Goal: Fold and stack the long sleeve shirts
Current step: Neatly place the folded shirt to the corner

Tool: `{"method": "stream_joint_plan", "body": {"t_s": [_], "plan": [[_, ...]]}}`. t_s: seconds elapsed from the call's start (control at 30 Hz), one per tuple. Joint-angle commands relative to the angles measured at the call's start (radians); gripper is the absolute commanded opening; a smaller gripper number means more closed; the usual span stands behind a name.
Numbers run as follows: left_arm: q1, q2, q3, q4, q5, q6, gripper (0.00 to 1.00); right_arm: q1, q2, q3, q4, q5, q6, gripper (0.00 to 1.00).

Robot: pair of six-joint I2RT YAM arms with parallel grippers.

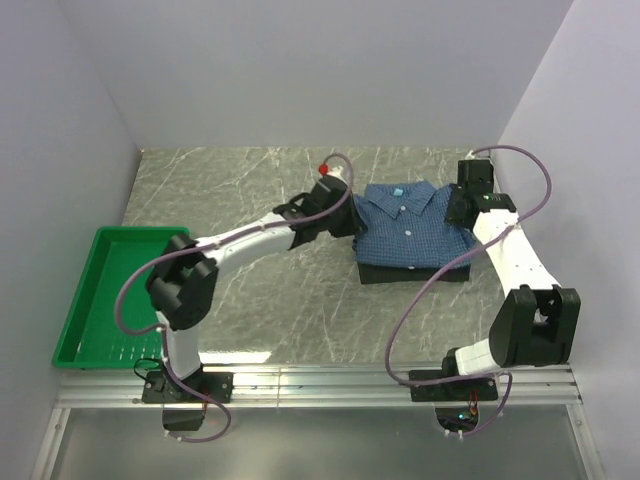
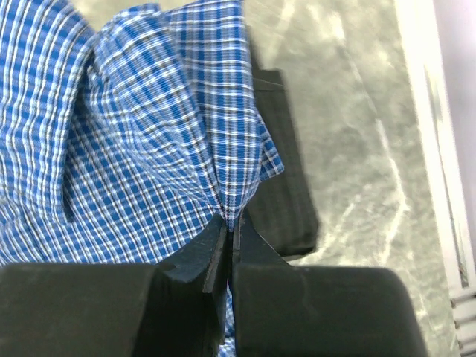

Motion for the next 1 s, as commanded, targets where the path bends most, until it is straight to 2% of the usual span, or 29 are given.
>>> {"method": "stream_joint_plan", "body": {"t_s": [0.0,0.17,0.33,0.57,0.63,0.67,0.77,0.8,0.83,0.87,0.9,0.97], "plan": [[-0.028,0.058,0.042,0.1,-0.035,-0.024,0.01,-0.05,0.027,-0.038,0.144,0.087,-0.01,0.0],[-0.061,0.16,0.055,0.092,-0.11,-0.051,0.01,-0.083,0.112,-0.048,0.206,0.084,0.002,0.0],[-0.103,0.128,-0.03,0.144,-0.196,-0.105,0.01,-0.093,0.191,-0.025,0.248,0.084,0.01,0.0],[-0.112,0.145,-0.004,0.078,-0.244,-0.108,0.01,-0.094,0.233,-0.035,0.25,0.113,0.036,0.0],[-0.112,0.14,-0.014,0.077,-0.248,-0.121,0.02,-0.094,0.245,-0.025,0.23,0.126,0.048,0.0],[-0.112,0.138,-0.014,0.071,-0.253,-0.127,0.07,-0.094,0.25,-0.017,0.224,0.127,0.062,0.01],[-0.112,0.122,-0.02,0.035,-0.268,-0.137,0.18,-0.093,0.225,-0.012,0.204,0.139,0.103,0.18],[-0.114,0.111,-0.026,0.029,-0.276,-0.142,0.27,-0.094,0.215,-0.008,0.195,0.145,0.111,0.36],[-0.112,0.084,-0.036,0.028,-0.279,-0.145,0.34,-0.094,0.201,-0.005,0.189,0.153,0.129,0.46],[-0.112,0.065,-0.055,0.031,-0.279,-0.147,0.47,-0.093,0.172,0.003,0.183,0.161,0.137,0.54],[-0.112,0.03,-0.061,0.032,-0.281,-0.145,0.55,-0.094,0.156,0.011,0.167,0.168,0.145,0.6],[-0.112,-0.001,-0.063,0.017,-0.276,-0.139,0.65,-0.093,0.109,0.038,0.152,0.161,0.163,0.62]]}}
